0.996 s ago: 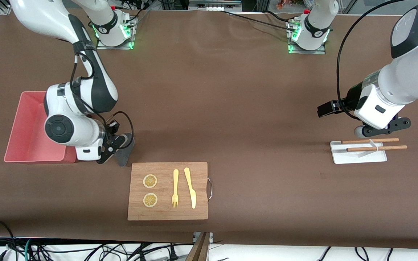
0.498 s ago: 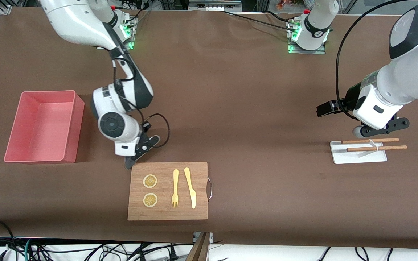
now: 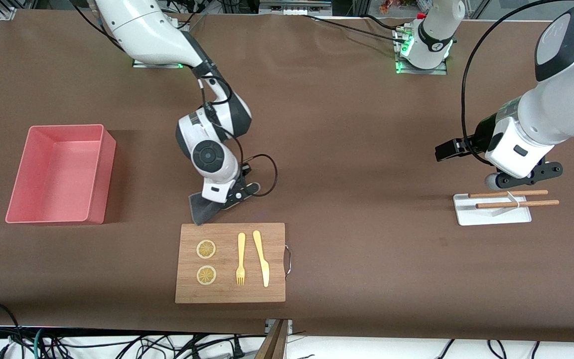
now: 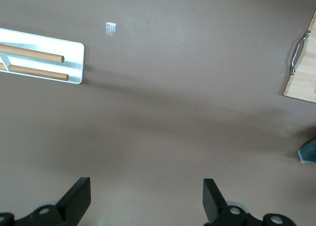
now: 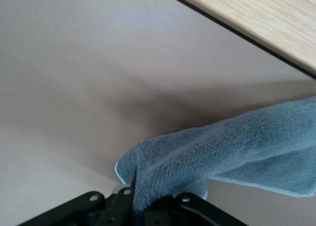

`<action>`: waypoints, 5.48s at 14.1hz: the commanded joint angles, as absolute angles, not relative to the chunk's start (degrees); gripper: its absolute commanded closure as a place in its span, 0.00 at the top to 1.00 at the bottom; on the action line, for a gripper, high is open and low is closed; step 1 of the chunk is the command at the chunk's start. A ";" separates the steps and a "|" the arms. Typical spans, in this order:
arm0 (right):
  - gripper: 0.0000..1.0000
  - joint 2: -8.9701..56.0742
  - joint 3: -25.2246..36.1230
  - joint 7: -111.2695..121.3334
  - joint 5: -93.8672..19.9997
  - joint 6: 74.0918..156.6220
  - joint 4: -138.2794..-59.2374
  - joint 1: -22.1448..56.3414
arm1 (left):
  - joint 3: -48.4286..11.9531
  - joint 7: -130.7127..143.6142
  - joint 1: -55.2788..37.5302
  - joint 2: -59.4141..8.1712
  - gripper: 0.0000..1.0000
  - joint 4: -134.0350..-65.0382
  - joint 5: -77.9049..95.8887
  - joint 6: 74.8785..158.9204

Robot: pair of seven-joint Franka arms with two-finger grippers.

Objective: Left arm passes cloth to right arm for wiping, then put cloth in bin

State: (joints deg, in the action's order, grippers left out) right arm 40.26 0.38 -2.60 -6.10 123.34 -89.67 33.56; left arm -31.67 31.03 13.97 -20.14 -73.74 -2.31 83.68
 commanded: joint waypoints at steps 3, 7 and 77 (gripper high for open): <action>0.00 43.68 0.88 -12.72 -15.54 122.96 -80.52 39.10 | -31.47 28.22 14.24 -19.51 1.00 -73.92 -3.87 82.97; 0.00 43.69 0.88 -19.60 -18.89 122.17 -77.61 42.01 | -31.38 28.04 14.24 -19.51 1.00 -73.92 -3.87 82.62; 1.00 -0.62 -4.57 9.49 -1.76 88.33 -92.64 -1.05 | 0.97 -4.48 -5.54 0.00 1.00 -96.68 -0.35 95.27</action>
